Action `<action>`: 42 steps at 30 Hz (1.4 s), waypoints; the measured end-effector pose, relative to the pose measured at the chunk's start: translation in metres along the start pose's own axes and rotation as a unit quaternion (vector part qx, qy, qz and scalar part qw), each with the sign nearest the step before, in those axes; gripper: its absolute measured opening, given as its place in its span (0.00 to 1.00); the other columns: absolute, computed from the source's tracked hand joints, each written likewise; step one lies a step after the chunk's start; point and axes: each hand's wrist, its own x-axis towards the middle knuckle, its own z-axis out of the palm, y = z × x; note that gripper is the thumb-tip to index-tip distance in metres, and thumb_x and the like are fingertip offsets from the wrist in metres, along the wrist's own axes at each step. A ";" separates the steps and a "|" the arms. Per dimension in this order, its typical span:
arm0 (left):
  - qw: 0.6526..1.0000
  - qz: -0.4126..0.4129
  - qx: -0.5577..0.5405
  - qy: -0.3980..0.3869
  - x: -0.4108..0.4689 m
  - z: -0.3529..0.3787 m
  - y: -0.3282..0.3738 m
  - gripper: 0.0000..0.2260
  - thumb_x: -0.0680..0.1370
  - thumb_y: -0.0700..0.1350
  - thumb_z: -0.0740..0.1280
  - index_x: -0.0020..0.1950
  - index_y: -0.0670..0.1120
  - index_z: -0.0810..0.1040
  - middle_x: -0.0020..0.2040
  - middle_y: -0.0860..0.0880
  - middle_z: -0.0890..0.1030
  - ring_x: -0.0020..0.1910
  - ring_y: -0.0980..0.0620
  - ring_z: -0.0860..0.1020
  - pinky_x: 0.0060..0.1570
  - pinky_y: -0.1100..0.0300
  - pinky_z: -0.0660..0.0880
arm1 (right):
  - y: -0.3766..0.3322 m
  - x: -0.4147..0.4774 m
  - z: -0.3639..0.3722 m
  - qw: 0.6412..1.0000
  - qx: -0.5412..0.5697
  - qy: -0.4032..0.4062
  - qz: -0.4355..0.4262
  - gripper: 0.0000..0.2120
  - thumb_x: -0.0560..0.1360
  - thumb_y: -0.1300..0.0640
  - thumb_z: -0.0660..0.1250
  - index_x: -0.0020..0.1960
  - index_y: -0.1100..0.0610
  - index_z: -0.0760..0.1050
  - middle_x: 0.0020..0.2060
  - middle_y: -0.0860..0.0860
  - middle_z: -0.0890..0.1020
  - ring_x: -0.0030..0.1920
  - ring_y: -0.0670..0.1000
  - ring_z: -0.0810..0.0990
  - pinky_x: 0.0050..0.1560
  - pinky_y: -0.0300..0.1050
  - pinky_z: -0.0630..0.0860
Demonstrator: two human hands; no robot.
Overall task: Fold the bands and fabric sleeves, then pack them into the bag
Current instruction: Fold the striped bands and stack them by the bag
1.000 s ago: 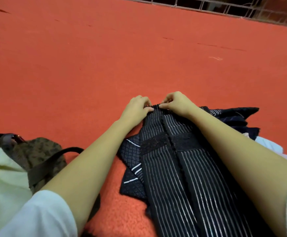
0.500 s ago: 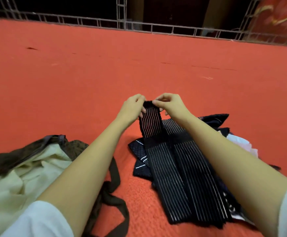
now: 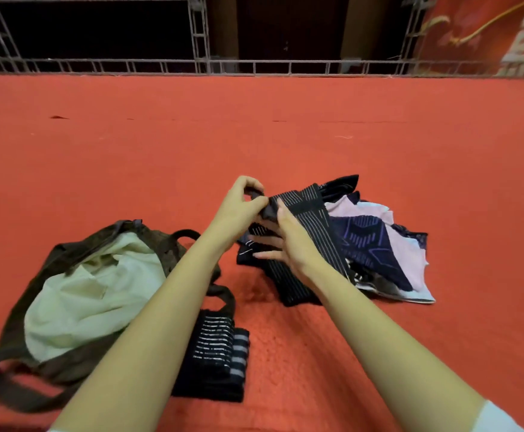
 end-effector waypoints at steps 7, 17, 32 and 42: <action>0.998 0.043 -0.007 -0.040 -0.053 0.001 0.010 0.17 0.74 0.31 0.60 0.54 0.49 0.77 0.52 0.52 0.78 0.42 0.58 0.77 0.42 0.60 0.76 | 0.012 -0.050 -0.025 0.968 -0.069 0.164 -0.175 0.26 0.79 0.51 0.59 0.74 0.40 0.56 0.73 0.47 0.65 0.71 0.45 0.66 0.70 0.53 0.65; 0.989 0.020 -0.116 -0.089 -0.097 0.035 0.018 0.20 0.69 0.36 0.59 0.53 0.55 0.81 0.56 0.49 0.80 0.55 0.49 0.76 0.56 0.43 0.71 | 0.013 -0.110 -0.098 0.904 0.195 0.341 -0.169 0.23 0.77 0.67 0.61 0.71 0.54 0.65 0.61 0.53 0.76 0.54 0.48 0.77 0.55 0.46 0.77; 0.997 -0.072 0.008 -0.007 -0.134 0.105 -0.062 0.17 0.73 0.27 0.56 0.53 0.42 0.78 0.46 0.52 0.79 0.37 0.69 0.75 0.38 0.76 0.70 | 0.043 -0.188 -0.236 0.827 -0.025 0.526 -0.199 0.18 0.76 0.68 0.63 0.65 0.57 0.73 0.60 0.51 0.77 0.62 0.49 0.75 0.66 0.41 0.69; 0.996 -0.069 0.017 0.047 -0.150 0.119 -0.094 0.16 0.75 0.29 0.58 0.57 0.41 0.78 0.50 0.48 0.79 0.40 0.74 0.75 0.42 0.79 0.68 | 0.065 -0.202 -0.269 0.822 -0.110 0.541 -0.137 0.21 0.77 0.70 0.54 0.67 0.58 0.71 0.62 0.50 0.74 0.66 0.51 0.71 0.70 0.50 0.66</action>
